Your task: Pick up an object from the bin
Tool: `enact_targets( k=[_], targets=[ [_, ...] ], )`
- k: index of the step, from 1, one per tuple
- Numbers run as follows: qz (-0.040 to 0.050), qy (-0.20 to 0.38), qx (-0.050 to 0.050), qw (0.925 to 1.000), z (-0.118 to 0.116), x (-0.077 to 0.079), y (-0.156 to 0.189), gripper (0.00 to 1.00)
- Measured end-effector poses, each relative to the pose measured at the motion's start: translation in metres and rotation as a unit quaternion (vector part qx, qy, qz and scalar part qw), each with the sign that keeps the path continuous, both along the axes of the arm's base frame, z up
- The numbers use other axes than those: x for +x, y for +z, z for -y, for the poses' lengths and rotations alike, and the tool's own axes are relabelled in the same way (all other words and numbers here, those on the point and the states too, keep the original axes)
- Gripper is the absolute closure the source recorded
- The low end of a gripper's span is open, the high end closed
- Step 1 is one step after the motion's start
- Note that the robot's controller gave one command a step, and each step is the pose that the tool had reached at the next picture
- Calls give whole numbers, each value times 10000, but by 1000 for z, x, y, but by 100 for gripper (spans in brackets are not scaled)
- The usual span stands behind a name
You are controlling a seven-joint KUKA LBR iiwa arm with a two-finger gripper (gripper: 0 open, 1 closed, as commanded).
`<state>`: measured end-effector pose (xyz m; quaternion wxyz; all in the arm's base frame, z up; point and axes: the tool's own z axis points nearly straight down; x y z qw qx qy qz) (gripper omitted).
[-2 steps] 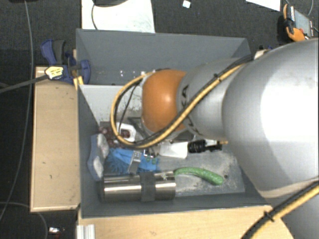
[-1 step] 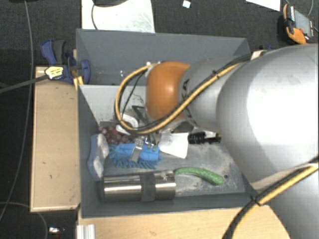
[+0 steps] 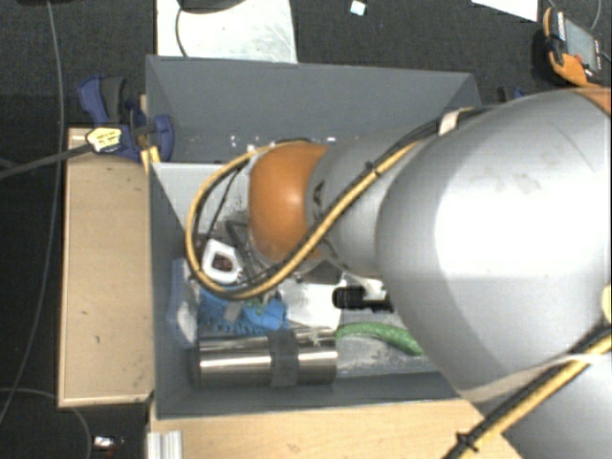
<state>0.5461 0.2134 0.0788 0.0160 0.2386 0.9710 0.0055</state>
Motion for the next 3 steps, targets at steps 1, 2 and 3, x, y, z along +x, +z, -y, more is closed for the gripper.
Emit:
enact_targets(
  k=[1,2,3],
  targets=[
    [1,-2,0,10000,0,0,0,100],
    [10,-9,-3,10000,1,1,3,100],
    [13,-15,-4,10000,2,1,12,100]
  ],
)
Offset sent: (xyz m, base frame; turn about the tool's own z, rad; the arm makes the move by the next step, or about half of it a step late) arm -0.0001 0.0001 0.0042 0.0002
